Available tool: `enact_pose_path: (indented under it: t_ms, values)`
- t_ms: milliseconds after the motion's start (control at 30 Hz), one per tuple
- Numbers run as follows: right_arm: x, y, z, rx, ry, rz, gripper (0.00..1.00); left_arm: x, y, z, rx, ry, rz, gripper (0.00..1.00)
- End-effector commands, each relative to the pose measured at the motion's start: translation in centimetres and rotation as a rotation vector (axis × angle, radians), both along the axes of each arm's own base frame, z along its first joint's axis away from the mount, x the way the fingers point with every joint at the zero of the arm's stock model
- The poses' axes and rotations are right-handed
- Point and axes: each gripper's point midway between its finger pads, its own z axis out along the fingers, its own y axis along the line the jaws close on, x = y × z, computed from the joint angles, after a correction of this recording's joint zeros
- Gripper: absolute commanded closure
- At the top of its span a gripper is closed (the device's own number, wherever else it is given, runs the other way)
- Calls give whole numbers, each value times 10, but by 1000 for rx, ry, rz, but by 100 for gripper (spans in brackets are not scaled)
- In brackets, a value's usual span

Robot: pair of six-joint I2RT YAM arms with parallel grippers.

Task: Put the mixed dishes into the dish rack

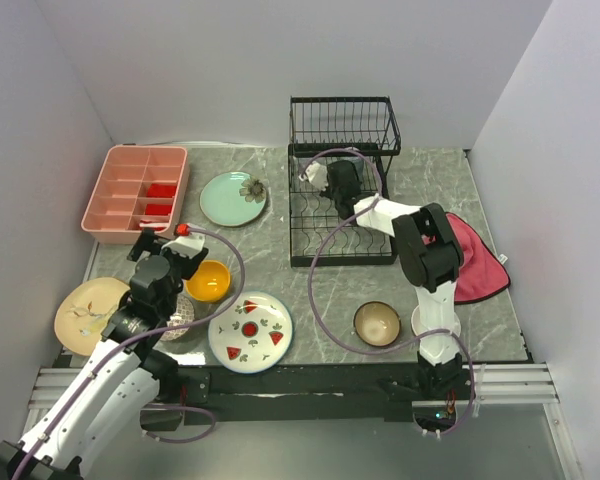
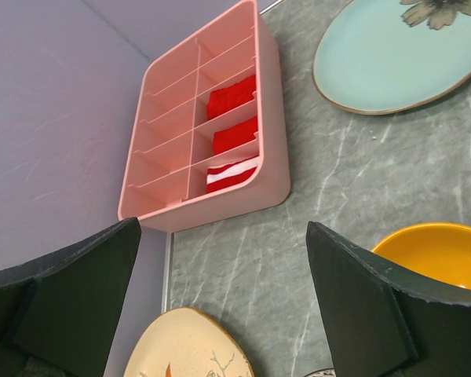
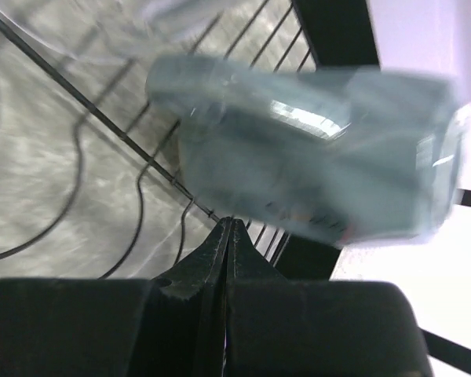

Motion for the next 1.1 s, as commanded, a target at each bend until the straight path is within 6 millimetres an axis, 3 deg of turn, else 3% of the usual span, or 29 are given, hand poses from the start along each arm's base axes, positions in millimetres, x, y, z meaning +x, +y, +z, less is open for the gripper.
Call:
enact_pose_path:
  t_ms: [0, 100, 133, 200, 233, 300, 333, 400, 433, 500, 533, 633, 767, 900, 933, 967, 1067]
  values:
    - [21, -10, 22, -52, -112, -5, 100, 1, 9, 25, -26, -57, 31, 7]
    - [10, -11, 22, -65, -106, 10, 100, 1, 15, 28, -27, -70, 50, 7]
    - [5, -11, 34, -45, -122, 9, 100, 1, 16, 30, -30, -77, 53, 7]
    - [-11, -6, 34, -27, -94, 28, 100, 0, 17, 31, -33, -83, 53, 7]
    - [-18, -3, 55, 20, -119, 22, 100, -1, 17, 33, -35, -92, 52, 7]
    - [-40, 5, 59, 52, -67, 37, 100, -3, 16, 34, -31, -97, 42, 5]
    - [-51, 8, 82, 120, -79, 26, 100, -4, 15, 35, -35, -103, 31, 4]
    - [-78, 18, 85, 164, -6, 42, 100, -6, 11, 34, -40, -96, 4, 3]
    - [-92, 21, 102, 235, 0, 36, 91, -7, 9, 33, -43, -92, -9, 2]
    - [-123, 34, 101, 297, 111, 80, 76, -10, -1, 25, -66, -32, -65, 1]
    - [-137, 38, 114, 373, 131, 86, 62, -10, -5, 21, -75, -2, -83, 0]
    - [-175, 48, 122, 510, 254, 110, 39, -14, -26, 19, -140, 65, -181, 1]
    - [-207, 42, 125, 599, 376, 84, 29, -16, -48, 27, -177, 101, -297, 2]
    - [-234, 24, 120, 715, 460, 42, 21, -10, -66, 16, -179, 207, -365, 5]
    - [-239, 20, 124, 767, 474, 18, 20, -7, -70, 4, -176, 277, -372, 5]
    - [-239, 9, 122, 830, 504, -22, 20, -6, -80, 12, -192, 290, -418, 7]
    - [-242, -8, 121, 1008, 595, -140, 20, -5, -99, 3, -175, 417, -516, 10]
